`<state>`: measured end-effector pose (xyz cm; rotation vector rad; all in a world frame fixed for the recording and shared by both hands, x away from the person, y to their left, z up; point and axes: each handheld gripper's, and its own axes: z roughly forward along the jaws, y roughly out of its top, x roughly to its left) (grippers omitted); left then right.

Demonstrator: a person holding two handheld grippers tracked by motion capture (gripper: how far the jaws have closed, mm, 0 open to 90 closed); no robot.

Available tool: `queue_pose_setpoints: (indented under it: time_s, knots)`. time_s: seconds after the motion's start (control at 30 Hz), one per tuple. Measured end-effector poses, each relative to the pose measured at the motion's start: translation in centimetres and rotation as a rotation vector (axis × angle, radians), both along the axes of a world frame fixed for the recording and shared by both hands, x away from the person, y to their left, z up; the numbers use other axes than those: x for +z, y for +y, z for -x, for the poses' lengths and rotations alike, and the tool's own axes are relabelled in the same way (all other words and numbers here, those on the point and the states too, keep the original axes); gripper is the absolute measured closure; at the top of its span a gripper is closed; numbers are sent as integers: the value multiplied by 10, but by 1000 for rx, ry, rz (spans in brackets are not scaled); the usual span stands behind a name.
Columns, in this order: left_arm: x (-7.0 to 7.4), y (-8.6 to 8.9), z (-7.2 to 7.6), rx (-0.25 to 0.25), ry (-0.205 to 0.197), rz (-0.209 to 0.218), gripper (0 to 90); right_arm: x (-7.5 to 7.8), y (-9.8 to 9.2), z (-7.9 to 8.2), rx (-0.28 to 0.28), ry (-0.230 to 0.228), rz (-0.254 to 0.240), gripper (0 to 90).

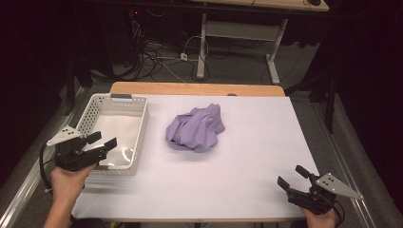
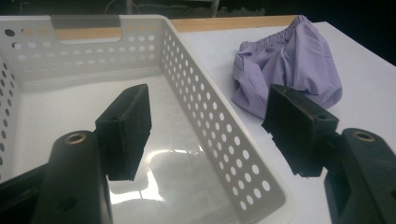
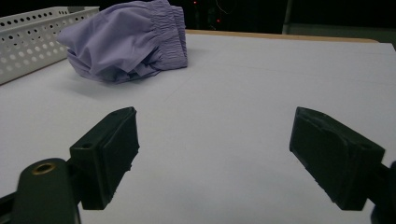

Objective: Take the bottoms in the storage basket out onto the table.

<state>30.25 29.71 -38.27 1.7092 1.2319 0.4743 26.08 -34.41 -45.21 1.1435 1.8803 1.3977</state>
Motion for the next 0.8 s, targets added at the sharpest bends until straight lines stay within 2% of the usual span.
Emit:
queue_pose_setpoints:
  time_s: [0.63, 0.8]
  knots:
    - [-12, 12, 13, 40, -22, 14, 311, 0, 0, 0, -3, -2, -1, 164]
    - [-16, 13, 17, 50, -32, 7, 311, 0, 0, 0, -5, -2, -5, 164]
